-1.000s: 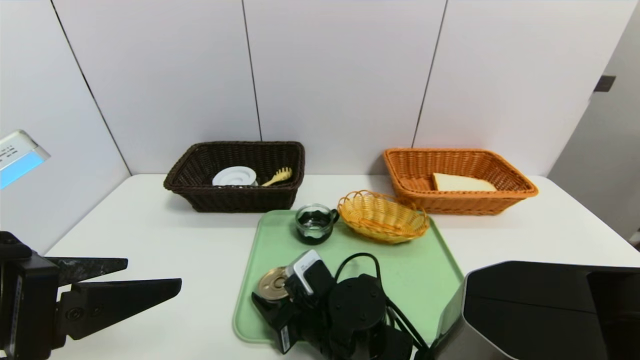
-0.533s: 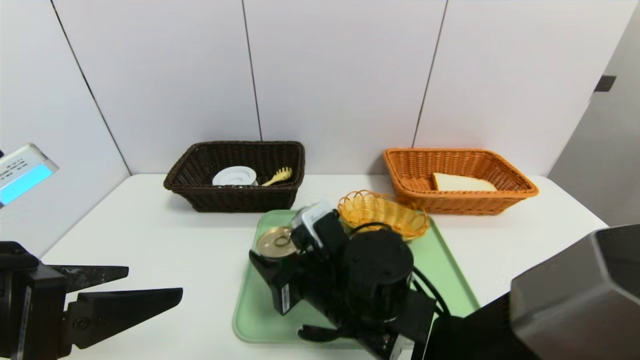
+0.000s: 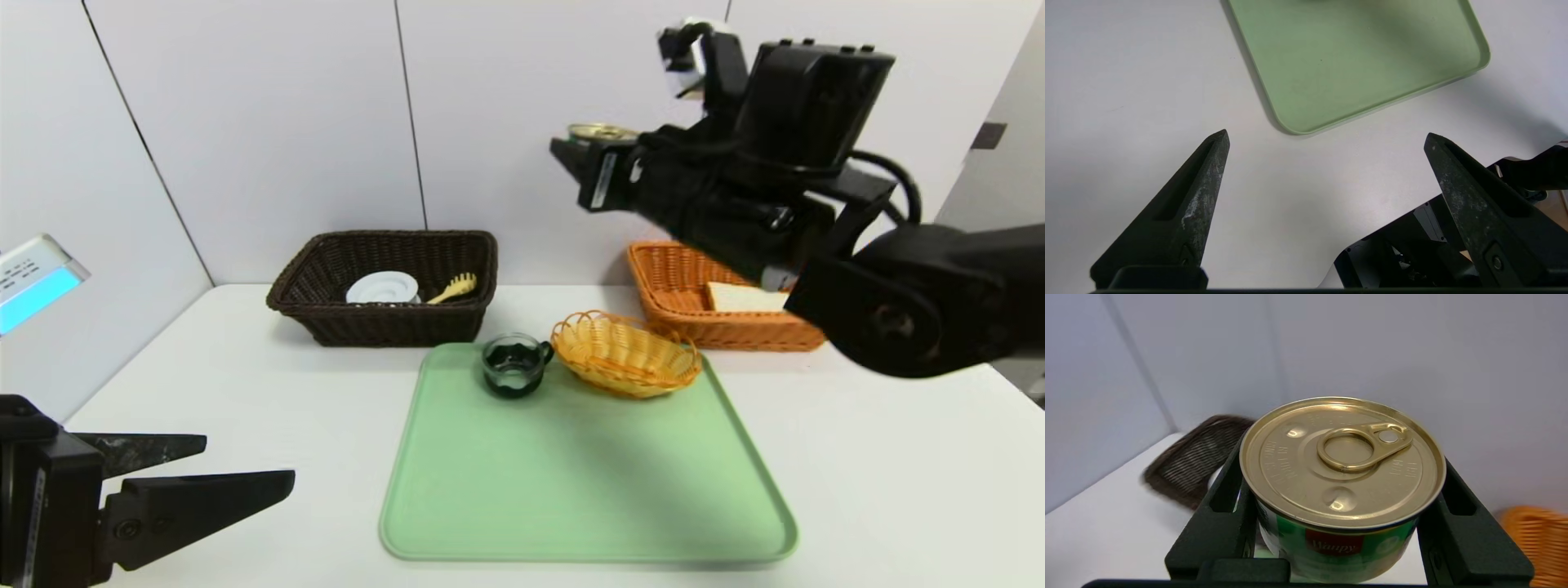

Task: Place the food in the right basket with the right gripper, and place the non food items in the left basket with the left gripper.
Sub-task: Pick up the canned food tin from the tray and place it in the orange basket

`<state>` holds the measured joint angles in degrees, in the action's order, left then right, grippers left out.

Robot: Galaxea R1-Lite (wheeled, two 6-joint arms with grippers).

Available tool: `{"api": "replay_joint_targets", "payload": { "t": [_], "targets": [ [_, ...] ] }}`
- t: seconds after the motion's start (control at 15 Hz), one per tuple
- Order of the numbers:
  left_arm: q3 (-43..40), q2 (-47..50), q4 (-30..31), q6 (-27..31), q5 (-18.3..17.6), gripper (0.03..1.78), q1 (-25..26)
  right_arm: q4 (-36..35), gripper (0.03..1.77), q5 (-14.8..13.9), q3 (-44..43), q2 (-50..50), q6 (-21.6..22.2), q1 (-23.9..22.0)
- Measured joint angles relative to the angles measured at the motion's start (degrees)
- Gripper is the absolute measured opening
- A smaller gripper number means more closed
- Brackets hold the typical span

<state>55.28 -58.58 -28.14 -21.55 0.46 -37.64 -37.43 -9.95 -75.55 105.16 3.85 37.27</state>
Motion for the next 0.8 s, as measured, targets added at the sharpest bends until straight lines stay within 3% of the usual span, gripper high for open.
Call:
{"api": "replay_joint_targets", "payload": {
  "t": [0.13, 0.47, 0.8],
  "targets": [
    [0.0, 0.4, -0.6, 0.1, 0.0, 1.69, 0.0, 8.0, 1.03, 2.2, -5.0, -0.8, 1.1, -7.5],
    [0.1, 1.4, -0.9, 0.1, 0.0, 1.69, 0.0, 33.3, 1.03, 13.1, -17.5, 0.3, 2.6, -25.3],
    [0.1, 1.7, -0.8, 0.0, 0.0, 1.69, 0.0, 55.6, 1.03, 18.6, -27.1, 4.8, 2.6, -31.6]
  ]
}}
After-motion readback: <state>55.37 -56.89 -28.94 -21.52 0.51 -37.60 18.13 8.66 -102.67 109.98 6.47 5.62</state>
